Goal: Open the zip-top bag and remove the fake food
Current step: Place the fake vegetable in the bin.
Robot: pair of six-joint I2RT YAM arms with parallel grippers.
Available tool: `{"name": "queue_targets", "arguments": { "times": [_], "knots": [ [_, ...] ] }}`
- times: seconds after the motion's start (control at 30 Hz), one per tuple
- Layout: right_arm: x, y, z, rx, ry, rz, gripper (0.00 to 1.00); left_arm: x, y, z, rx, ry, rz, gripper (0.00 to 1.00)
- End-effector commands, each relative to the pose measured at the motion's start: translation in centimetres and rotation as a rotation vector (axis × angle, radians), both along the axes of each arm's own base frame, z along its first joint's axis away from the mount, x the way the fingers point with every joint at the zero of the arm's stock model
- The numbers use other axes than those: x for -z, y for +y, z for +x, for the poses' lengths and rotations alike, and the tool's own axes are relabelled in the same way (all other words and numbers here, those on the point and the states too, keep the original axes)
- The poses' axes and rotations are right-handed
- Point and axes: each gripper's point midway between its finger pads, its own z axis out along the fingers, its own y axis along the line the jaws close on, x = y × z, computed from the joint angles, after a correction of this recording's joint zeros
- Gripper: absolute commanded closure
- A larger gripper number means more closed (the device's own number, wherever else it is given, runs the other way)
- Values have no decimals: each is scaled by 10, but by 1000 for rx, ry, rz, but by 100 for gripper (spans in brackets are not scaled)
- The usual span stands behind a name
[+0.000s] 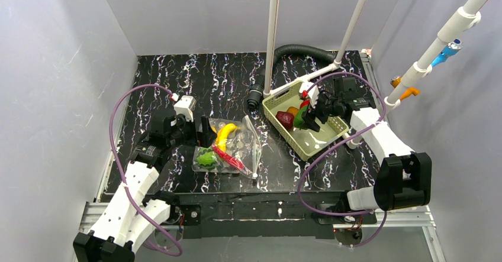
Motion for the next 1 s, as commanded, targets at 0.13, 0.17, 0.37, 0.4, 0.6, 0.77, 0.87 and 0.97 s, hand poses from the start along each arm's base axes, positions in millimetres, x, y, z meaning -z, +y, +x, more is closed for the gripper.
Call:
{"name": "queue_targets", "arguments": {
  "times": [0.13,0.17,0.37,0.4,0.6,0.77,0.87,0.97],
  "knots": [
    [10,-6,8,21,1,-19,68,-5,0,0,1,-20,-13,2],
    [11,-7,8,22,3,-20,68,-5,0,0,0,-19,-12,2],
    [16,-10,9,29,18,-28,66,-6,0,-1,-1,-25,-13,2],
    [17,-10,9,28,19,-29,66,-6,1,-1,-1,-25,-13,2],
    [24,-10,6,16,44,-33,61,-6,1,-2,-2,-27,-12,2],
    [31,-8,1,-10,72,-34,53,-6,1,-2,-2,-28,-13,2],
    [35,-8,-1,-18,83,-37,48,-7,1,-2,0,-30,-13,2],
    [37,-8,-2,-21,88,-38,42,-6,1,-2,0,-29,-13,2]
  ]
}}
